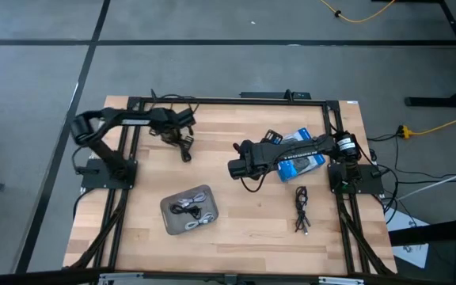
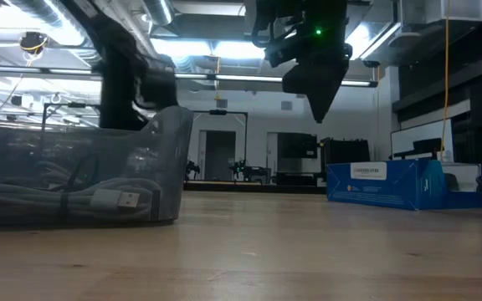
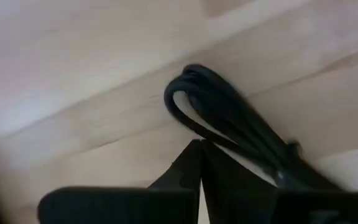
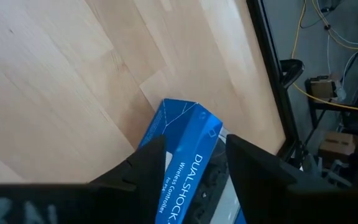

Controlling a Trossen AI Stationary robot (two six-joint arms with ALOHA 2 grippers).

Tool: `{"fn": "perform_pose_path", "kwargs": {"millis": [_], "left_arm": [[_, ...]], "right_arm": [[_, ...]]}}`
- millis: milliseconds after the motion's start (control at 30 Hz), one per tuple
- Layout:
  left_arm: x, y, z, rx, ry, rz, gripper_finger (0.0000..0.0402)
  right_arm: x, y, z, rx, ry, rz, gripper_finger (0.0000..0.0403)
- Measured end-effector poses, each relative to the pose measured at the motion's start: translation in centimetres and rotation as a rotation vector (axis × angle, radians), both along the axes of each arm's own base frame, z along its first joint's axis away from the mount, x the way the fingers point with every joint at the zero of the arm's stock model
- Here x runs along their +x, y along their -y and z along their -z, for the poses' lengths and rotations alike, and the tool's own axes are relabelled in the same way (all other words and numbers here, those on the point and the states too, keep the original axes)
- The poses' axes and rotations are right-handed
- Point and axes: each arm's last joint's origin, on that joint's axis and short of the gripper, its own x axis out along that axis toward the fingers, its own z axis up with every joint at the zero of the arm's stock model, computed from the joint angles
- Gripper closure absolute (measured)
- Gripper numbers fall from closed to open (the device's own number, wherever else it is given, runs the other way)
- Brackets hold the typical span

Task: Pick and place USB-C Cables
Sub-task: Put the top black charger cable into the black bin

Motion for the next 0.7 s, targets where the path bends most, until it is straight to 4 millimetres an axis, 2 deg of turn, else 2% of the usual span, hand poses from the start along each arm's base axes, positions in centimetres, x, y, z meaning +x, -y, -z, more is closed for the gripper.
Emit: {"fn": "perform_pose_path", "kwargs": {"millis": [100, 200, 300, 467, 567, 700], "left_arm": [[2.0, 0.0, 1.3, -0.072, -0.003, 0.073, 0.0401], [4.4, 0.5, 1.1, -0.081, 0.001, 0.2, 0.0401], [7.9, 1.6, -1.0, -0.03, 0.131, 0.31, 0.0401], [10.8, 2.9, -5.1, 0.086, 0.158, 0.437, 0.0401], [10.6, 3.9, -7.1, 0.123, 0.02, 0.457, 0.0401], [8.8, 4.3, -9.1, 0.128, -0.2, 0.461, 0.0401]], "right_arm": [[0.0, 0.0, 0.0, 0.001, -0.005, -0.006, 0.0232], [0.0, 0.0, 0.0, 0.002, -0.011, -0.014, 0.0233], [0.0, 0.0, 0.0, 0.002, -0.013, -0.016, 0.0233], [-0.1, 0.0, 0.0, 0.004, -0.022, -0.016, 0.0233], [-0.3, 0.0, 0.0, 0.014, -0.052, -0.014, 0.0233], [-0.5, 0.0, -0.1, 0.016, -0.075, -0.013, 0.0233]]}}
